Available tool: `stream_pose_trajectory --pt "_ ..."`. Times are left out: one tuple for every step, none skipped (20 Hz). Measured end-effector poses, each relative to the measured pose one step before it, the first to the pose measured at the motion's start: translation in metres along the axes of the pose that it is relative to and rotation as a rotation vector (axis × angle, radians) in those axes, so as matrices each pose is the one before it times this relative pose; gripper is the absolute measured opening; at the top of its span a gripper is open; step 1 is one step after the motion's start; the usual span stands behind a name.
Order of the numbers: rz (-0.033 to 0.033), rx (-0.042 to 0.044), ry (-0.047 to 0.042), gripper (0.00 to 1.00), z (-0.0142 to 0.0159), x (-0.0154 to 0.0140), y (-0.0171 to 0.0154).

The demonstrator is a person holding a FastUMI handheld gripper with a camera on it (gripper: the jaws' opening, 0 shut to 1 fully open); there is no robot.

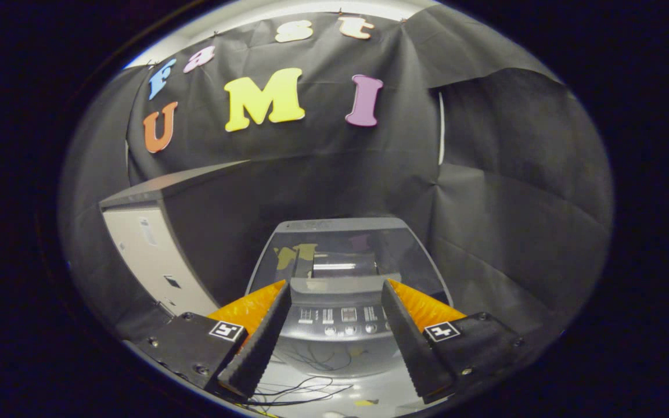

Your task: Put the clothes into the washing machine and then close the washing machine lid.

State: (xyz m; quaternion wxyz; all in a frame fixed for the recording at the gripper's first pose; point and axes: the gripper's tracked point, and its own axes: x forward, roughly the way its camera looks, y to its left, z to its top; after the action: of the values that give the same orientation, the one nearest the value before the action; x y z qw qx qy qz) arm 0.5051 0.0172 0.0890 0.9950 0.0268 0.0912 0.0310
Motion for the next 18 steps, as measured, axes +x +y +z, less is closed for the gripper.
stream_pose_trajectory --pt "-0.00932 -0.00099 0.00158 0.98 -0.0065 -0.0186 0.00143" --pt "0.00071 -0.0055 -0.00791 0.98 -0.00569 -0.02274 0.00096" --pt "-0.0018 -0.00494 -0.01232 0.98 -0.00277 -0.02218 0.00228" --pt "-0.0024 0.00066 -0.01528 0.98 -0.00081 -0.01822 -0.00037" --pt "-0.0008 0.00801 -0.00756 0.98 -0.00095 -0.0196 0.0015" --pt "0.00045 0.01351 -0.00632 0.98 -0.00217 -0.01857 0.00087" --pt "-0.00018 0.01285 -0.0127 0.98 0.00142 -0.02007 0.00072" --pt "-0.00225 0.00916 -0.01695 0.98 0.00256 -0.01832 -0.00205" --pt "-0.00146 -0.00111 -0.00616 0.98 0.00109 -0.01525 -0.00033" --pt "-0.00288 -0.00417 -0.00784 0.98 -0.00038 -0.01662 -0.00202" --pt "-0.01001 -0.00134 -0.01289 0.98 0.00318 -0.01581 -0.00426" --pt "-0.00723 0.00603 -0.01358 0.98 0.00554 -0.01376 -0.00605" --pt "-0.01137 0.00795 -0.00638 0.98 0.00347 -0.01262 -0.00544" --pt "-0.00911 0.01309 -0.01192 0.98 0.00293 -0.01177 -0.00504" --pt "-0.0072 0.00986 -0.0026 0.98 0.00329 -0.01177 -0.00312" --pt "0.00178 -0.00366 -0.01331 0.98 0.00071 -0.0109 -0.00304" --pt "-0.00036 -0.02453 -0.02147 0.98 0.00391 -0.01054 -0.00053" --pt "-0.00206 -0.03418 -0.01874 0.98 -0.00141 -0.00747 -0.00377"
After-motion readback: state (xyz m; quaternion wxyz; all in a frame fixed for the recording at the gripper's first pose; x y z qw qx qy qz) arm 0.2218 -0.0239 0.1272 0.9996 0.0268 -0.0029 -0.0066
